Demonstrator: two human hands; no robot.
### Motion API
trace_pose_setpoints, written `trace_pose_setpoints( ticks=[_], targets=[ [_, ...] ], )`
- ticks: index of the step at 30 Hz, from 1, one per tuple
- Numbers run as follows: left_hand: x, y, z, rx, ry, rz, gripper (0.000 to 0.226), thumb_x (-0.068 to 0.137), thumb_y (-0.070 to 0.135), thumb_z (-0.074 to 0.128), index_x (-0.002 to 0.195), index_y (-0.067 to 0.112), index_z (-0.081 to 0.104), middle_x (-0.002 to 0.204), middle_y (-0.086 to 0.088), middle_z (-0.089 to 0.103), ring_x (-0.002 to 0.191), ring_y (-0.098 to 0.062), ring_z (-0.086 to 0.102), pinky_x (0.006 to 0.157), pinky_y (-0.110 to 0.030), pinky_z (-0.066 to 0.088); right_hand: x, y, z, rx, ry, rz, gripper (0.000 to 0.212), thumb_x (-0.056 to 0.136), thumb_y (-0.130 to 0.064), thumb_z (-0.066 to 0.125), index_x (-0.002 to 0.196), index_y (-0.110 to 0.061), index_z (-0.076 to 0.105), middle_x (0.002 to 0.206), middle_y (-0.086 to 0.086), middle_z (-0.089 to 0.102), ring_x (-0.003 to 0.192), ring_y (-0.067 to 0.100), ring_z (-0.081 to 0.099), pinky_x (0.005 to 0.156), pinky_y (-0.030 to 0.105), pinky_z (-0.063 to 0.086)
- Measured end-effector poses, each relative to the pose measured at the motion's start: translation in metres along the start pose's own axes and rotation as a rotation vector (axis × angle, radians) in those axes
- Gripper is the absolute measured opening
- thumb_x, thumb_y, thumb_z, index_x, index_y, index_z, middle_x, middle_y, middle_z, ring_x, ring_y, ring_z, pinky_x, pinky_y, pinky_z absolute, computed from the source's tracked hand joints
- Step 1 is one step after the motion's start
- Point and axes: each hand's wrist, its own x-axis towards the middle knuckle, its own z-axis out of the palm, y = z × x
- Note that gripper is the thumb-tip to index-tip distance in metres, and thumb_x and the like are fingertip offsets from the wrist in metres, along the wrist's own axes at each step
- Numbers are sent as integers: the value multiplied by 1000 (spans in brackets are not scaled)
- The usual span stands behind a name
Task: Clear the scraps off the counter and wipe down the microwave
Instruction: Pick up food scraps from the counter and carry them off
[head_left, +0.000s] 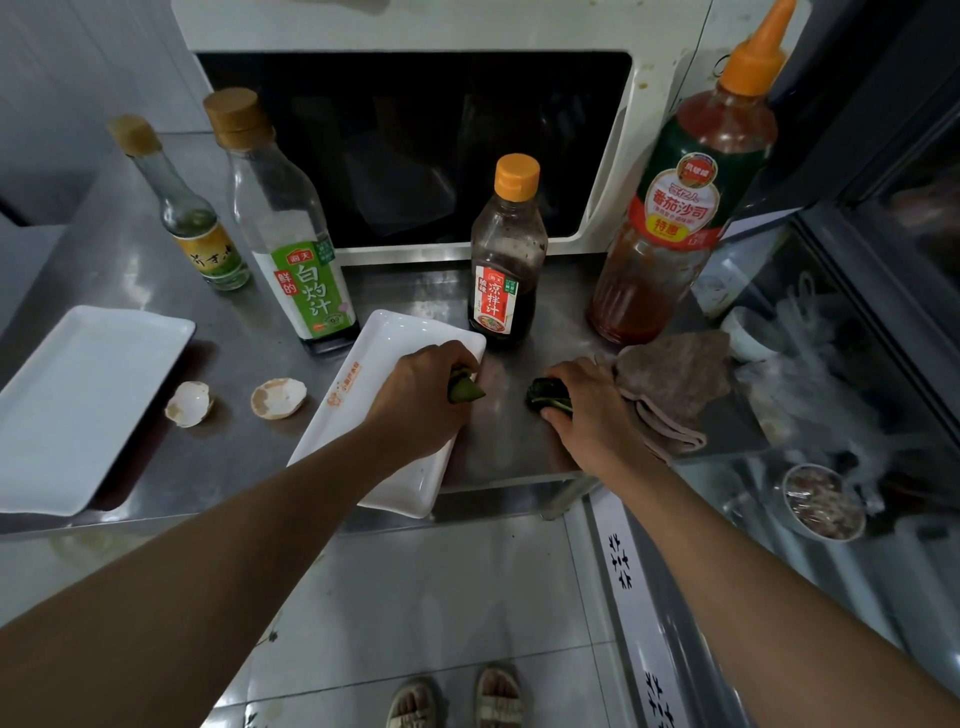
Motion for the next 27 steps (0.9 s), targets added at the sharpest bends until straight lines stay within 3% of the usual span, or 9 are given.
trace_pose_setpoints(
  ticks=[13, 17, 21, 27],
  targets=[
    [1, 19, -26, 3, 45, 50, 31, 77, 7, 68, 107, 14, 60, 103, -5, 65, 92, -19, 59, 80, -33, 50, 4, -18, -41, 103, -33, 34, 32, 89, -20, 62, 118, -13, 51, 118, 6, 53, 111, 20, 50, 93, 29, 42],
    [0, 31, -44, 17, 71, 87, 32, 75, 5, 68, 105, 15, 61, 100, -5, 66, 91, -22, 61, 74, -29, 48, 6, -32, -70, 133, 3, 8, 29, 89, -17, 61, 116, -12, 52, 115, 4, 49, 107, 17, 51, 83, 21, 35],
    [-1, 48, -65, 51, 85, 65, 34, 76, 10, 67, 107, 21, 58, 104, -3, 65, 93, -22, 59, 78, -32, 50, 8, -44, -100, 116, 41, -33, 30, 89, -16, 60, 117, -9, 52, 115, 8, 50, 107, 20, 51, 82, 19, 31],
    [-6, 73, -102, 20, 150, 122, 28, 75, 7, 66, 101, 15, 60, 95, -4, 65, 85, -19, 59, 69, -31, 47, 11, -63, -142, 143, 93, -106, 31, 89, -14, 60, 118, -8, 52, 113, 10, 56, 106, 23, 52, 81, 23, 33]
  ],
)
